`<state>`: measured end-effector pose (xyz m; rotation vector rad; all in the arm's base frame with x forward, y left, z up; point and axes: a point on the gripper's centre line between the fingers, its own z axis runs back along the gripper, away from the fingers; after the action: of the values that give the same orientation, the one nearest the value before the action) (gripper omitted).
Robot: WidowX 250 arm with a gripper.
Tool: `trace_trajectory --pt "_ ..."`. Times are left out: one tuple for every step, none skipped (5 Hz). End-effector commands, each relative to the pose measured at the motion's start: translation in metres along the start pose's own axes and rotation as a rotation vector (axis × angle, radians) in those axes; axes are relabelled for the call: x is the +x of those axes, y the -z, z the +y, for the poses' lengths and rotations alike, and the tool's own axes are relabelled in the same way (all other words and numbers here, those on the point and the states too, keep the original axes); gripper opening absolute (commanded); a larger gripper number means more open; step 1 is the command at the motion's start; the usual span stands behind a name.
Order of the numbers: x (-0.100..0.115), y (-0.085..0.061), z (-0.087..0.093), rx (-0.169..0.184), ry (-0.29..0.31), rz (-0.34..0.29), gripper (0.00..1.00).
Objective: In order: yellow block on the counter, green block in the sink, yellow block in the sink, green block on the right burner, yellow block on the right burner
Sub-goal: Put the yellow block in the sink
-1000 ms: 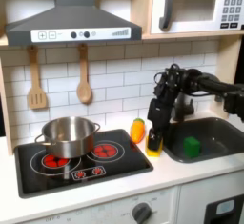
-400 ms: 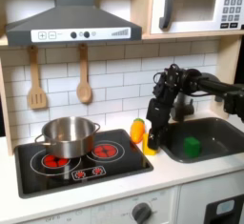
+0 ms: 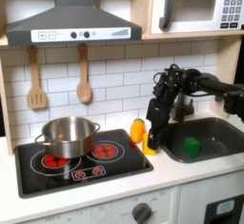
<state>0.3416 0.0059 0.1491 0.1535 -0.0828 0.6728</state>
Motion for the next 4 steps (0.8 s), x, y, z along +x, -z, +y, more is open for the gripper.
trace_trajectory --pt "-0.0044 -0.0145 -0.0007 -0.035 0.016 -0.004 0.0" --pt "-0.0067 -0.0161 -0.0004 -0.037 0.026 0.003 0.0" --pt "-0.0077 -0.0229 -0.0015 -0.054 0.035 0.0 0.0" --pt "-0.012 -0.0239 -0.0098 -0.07 0.075 0.008 0.0"
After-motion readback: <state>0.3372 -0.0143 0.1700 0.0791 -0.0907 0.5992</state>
